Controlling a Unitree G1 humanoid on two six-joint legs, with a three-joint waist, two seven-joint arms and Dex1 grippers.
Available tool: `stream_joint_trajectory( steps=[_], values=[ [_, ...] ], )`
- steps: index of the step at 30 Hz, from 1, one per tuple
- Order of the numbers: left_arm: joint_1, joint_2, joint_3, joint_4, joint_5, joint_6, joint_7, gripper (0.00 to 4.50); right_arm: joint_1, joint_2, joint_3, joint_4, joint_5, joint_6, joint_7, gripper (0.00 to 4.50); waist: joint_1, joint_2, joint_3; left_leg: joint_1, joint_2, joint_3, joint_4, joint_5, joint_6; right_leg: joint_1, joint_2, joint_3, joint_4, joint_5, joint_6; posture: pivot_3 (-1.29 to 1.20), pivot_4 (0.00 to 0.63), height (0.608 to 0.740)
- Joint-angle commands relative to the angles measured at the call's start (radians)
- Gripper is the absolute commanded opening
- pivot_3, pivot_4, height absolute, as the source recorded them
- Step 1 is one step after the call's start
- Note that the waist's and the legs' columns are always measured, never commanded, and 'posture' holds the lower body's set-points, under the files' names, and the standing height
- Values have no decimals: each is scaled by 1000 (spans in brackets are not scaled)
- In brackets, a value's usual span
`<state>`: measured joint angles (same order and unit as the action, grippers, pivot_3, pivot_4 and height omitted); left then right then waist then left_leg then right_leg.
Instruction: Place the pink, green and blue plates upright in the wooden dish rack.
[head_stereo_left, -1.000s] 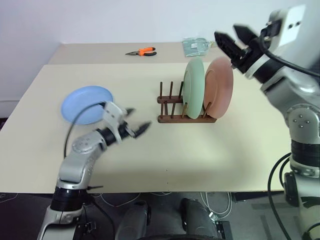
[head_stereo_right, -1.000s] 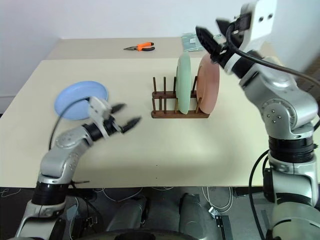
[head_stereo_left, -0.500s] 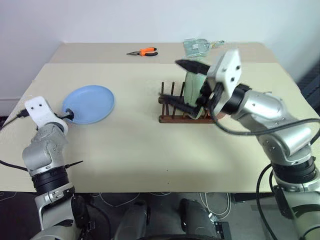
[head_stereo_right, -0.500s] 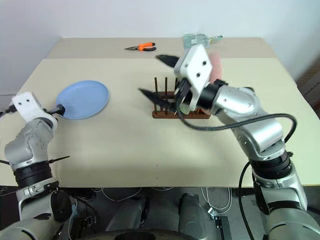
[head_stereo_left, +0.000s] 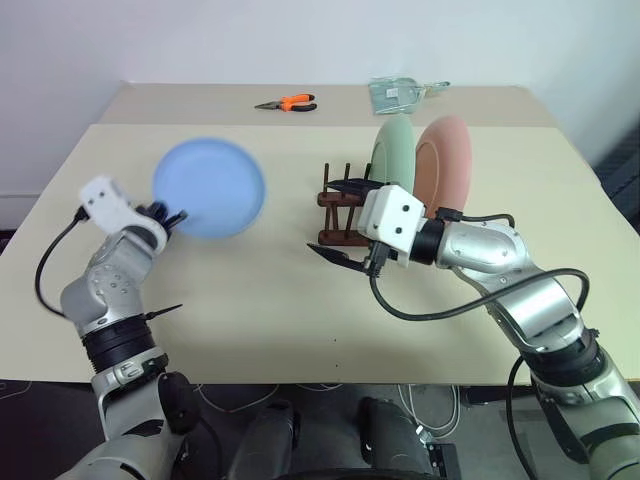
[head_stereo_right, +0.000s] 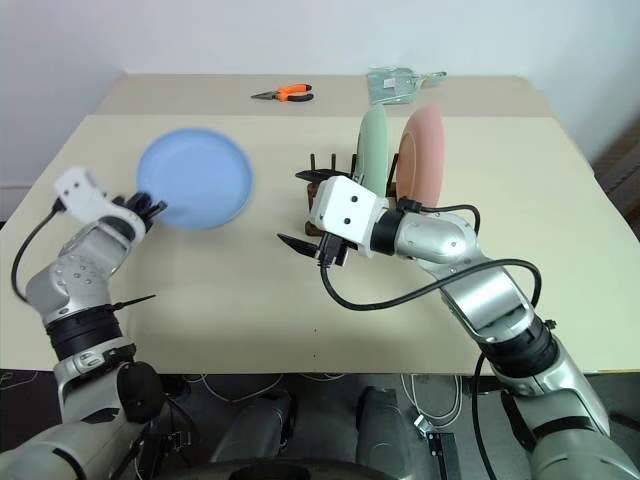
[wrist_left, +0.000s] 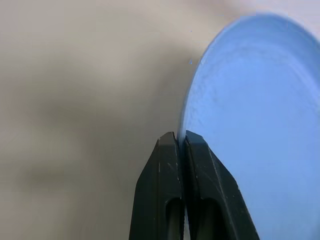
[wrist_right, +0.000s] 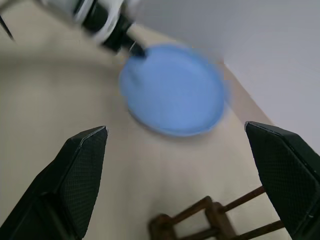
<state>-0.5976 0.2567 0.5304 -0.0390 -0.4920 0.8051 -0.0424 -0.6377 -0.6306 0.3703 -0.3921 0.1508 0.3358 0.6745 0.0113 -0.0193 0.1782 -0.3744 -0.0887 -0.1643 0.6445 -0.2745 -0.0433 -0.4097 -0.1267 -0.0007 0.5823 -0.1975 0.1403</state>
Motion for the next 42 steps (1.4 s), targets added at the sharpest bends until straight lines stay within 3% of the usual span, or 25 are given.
stream_joint_trajectory(
  steps=[1, 9, 12, 17, 19, 23, 24, 26, 30, 34, 37, 42],
  values=[
    [-53, -1, -81, -177, -66, 1, -40, 19, -88, 33, 50, 75, -147, -130, 8, 4500, -2, 0, 0, 0, 0, 0, 0, 0, 0, 0, 0, 0, 0, 0, 0, 0, 150, 740],
    [-108, 13, -123, -348, -202, 144, -4, 19, -230, 104, 136, 379, -468, -398, -76, 4500, -26, 0, 0, 1, 0, 0, -2, 2, -3, -1, 1, 0, 1, 0, 0, 0, 150, 740],
    [-109, 18, -119, -376, -237, 168, 9, 0, -256, 120, 130, 449, -533, -448, -92, 3606, -25, 0, 0, 1, 0, -1, -2, 4, -7, -1, 1, 1, 1, 0, -1, 0, 150, 740],
    [-90, 14, -103, -371, -270, 158, 19, 0, -243, 129, 108, 468, -564, -495, -86, 1108, -25, 0, 0, 1, 0, -1, -3, 5, -7, -1, 1, 1, 1, 0, -1, 0, 150, 740],
    [-98, -12, -57, -354, -294, 104, 33, 643, -231, 133, 95, 453, -563, -514, -89, 43, -24, 0, 0, 1, 0, -1, -3, 5, -7, -1, 1, 1, 1, 0, -1, 0, 150, 740],
    [-147, -31, 79, -263, -298, -62, 116, 2452, -205, 166, 46, 413, -523, -526, -112, 0, -24, -2, 1, 1, 0, -1, -3, 5, -8, -1, 1, 1, 1, 1, -1, 0, 150, 740],
    [-136, -3, 88, -238, -255, -120, 106, 2921, -199, 189, 18, 395, -486, -513, -117, 0, -25, -2, 1, 1, 1, -1, -3, 5, -9, -1, 2, 1, 0, 1, -2, 0, 150, 740],
    [-82, 78, 57, -190, -136, -213, 68, 2921, -185, 245, -47, 342, -373, -455, -108, 0, -30, -2, 1, 2, 1, -1, -5, 6, -9, -2, 2, 2, 1, 1, -2, 0, 150, 740],
    [117, 195, -98, -177, -3, -334, -128, 2921, -167, 415, -237, 125, 74, -84, -93, 0, -26, -1, 0, 5, 3, 1, -15, 8, -12, -5, 5, 7, 0, 2, -4, 0, 150, 740],
    [327, 232, -324, -251, 73, -384, -319, 2921, -172, 572, -453, -12, 593, 320, -321, 0, -13, -3, -1, 2, 3, -3, -14, 5, -8, -5, 6, 7, -1, 3, -6, 0, 150, 740],
    [426, 245, -456, -292, 109, -420, -429, 2921, -164, 633, -532, -11, 772, 451, -494, 0, -13, -2, -1, 2, 4, -2, -15, 5, -8, -6, 7, 10, -1, 3, -11, 0, 150, 740],
    [489, 235, -547, -347, 107, -395, -495, 2921, -139, 678, -578, 20, 877, 520, -687, 0, -28, 1, -1, 2, 6, 0, -17, 6, -8, -14, 11, 13, 3, 3, -12, 0, 150, 740]
  ],
)
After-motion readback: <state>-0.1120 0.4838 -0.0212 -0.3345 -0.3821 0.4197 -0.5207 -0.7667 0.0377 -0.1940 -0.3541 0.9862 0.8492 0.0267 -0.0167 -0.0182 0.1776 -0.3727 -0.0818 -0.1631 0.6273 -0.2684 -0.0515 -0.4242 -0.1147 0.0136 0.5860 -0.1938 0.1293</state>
